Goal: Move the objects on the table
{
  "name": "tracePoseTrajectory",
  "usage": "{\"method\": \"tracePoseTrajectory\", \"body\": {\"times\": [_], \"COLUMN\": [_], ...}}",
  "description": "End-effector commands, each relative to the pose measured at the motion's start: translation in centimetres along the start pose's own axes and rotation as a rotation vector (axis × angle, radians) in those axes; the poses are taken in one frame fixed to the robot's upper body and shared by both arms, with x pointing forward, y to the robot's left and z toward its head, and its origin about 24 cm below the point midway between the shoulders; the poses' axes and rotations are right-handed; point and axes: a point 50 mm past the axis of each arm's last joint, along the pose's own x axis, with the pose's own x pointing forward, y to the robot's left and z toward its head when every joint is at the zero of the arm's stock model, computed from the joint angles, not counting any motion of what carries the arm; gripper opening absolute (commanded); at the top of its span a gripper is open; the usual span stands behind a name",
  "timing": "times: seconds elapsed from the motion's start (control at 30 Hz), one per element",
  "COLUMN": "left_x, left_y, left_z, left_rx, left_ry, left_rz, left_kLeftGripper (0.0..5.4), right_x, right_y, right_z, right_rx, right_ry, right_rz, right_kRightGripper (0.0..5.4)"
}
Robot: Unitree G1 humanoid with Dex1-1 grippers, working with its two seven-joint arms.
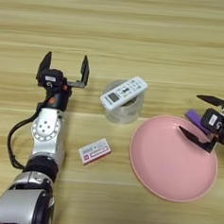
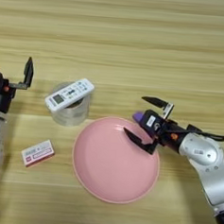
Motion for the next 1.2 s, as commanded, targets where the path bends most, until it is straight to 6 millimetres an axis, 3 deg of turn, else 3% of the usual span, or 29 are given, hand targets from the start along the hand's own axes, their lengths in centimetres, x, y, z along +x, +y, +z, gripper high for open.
{"method": "tracePoseTrajectory", "body": {"times": [0.03,0.33,0.53,0.9,1.2], "left_x": [0.5,0.5,0.6,0.6,0.5], "left_y": [-0.4,-0.5,-0.6,-0.7,-0.6], "left_z": [0.3,0.3,0.4,0.6,0.6], "left_rx": [-0.007,-0.008,-0.014,-0.026,-0.032], "left_ry": [-0.022,-0.026,-0.030,-0.044,-0.048], "left_rz": [-0.003,-0.004,-0.006,-0.016,-0.024], "left_kLeftGripper": [5.38,5.38,5.38,5.38,5.38], "right_x": [-0.2,-0.7,-2.6,-3.9,-5.0], "right_y": [-0.9,-3.2,-5.4,-5.9,-5.1], "right_z": [1.0,1.7,1.2,-2.3,-6.8], "right_rx": [0.054,0.242,0.356,0.438,0.486], "right_ry": [-0.052,-0.146,-0.225,-0.169,-0.030], "right_rz": [-0.032,-0.147,-0.156,-0.095,-0.060], "right_kRightGripper": [5.40,5.40,5.40,5.40,5.40]}}
